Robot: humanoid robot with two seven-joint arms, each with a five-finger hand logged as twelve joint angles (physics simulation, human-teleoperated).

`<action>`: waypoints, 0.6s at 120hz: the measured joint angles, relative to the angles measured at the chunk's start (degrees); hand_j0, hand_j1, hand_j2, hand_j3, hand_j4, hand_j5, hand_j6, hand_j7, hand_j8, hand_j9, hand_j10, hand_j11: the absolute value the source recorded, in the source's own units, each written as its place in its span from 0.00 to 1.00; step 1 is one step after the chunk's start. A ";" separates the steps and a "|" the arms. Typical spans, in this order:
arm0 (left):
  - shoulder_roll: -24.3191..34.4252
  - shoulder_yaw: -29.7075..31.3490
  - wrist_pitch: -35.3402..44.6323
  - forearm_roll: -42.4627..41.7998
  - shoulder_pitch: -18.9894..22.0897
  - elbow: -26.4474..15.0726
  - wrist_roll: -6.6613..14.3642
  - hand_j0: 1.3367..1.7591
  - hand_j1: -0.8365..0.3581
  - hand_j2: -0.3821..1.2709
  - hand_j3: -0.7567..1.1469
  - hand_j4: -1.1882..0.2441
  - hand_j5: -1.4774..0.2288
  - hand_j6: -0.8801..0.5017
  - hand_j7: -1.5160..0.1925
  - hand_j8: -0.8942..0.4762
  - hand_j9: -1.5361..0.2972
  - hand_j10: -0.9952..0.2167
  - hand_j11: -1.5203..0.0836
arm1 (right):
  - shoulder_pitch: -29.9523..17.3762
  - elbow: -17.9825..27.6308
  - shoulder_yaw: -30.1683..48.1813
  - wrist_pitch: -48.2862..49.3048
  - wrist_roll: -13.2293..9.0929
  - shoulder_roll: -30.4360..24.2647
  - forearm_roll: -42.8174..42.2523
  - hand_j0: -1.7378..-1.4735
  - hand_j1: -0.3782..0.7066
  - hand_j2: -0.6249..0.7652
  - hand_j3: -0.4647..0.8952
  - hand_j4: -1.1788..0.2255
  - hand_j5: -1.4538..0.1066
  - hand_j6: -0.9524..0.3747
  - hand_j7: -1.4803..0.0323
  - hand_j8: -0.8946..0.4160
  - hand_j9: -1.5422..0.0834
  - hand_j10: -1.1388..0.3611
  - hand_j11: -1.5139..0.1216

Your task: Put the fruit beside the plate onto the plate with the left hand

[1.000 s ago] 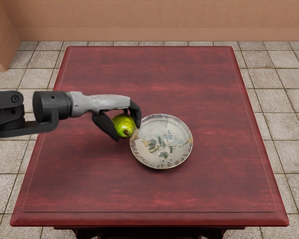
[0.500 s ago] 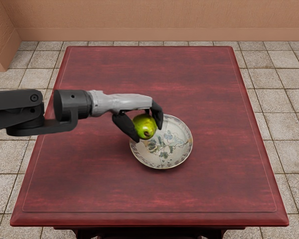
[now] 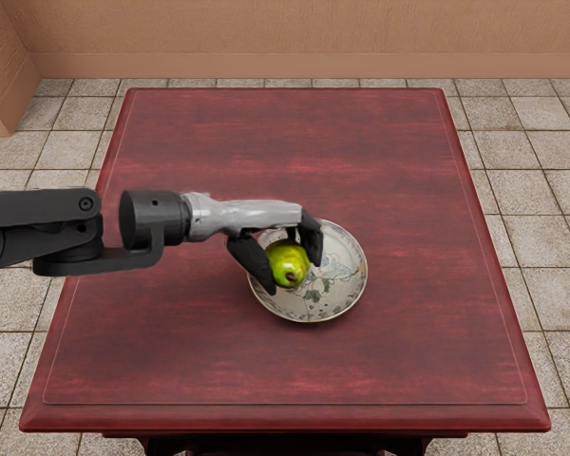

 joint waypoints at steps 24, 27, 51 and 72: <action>-0.84 0.38 -0.01 -0.44 0.74 1.12 -0.02 0.76 0.51 0.42 0.40 0.43 0.37 0.29 0.42 0.39 0.40 0.46 0.45 | 0.00 0.00 0.00 0.00 -0.01 0.00 0.00 0.30 0.05 0.45 0.34 0.83 0.91 0.70 0.96 0.67 0.93 0.75 0.91; -0.84 0.42 -0.01 -0.52 0.77 1.23 -0.02 0.76 0.51 0.42 0.40 0.43 0.37 0.29 0.41 0.39 0.40 0.46 0.45 | 0.00 0.00 0.00 0.00 -0.01 0.00 0.00 0.30 0.05 0.45 0.34 0.83 0.91 0.70 0.96 0.67 0.93 0.75 0.91; -0.92 0.55 -0.01 -0.79 1.75 2.29 -0.02 0.76 0.52 0.40 0.40 0.43 0.37 0.29 0.41 0.39 0.40 0.46 0.45 | 0.00 0.00 0.00 0.00 -0.01 0.00 0.00 0.30 0.05 0.45 0.34 0.83 0.91 0.70 0.96 0.67 0.93 0.75 0.91; -0.92 0.56 0.00 -1.02 2.11 2.64 -0.02 0.76 0.52 0.39 0.40 0.44 0.39 0.29 0.43 0.39 0.40 0.46 0.46 | 0.00 0.00 0.00 0.00 -0.01 0.00 0.00 0.30 0.05 0.45 0.34 0.83 0.91 0.70 0.96 0.67 0.93 0.75 0.91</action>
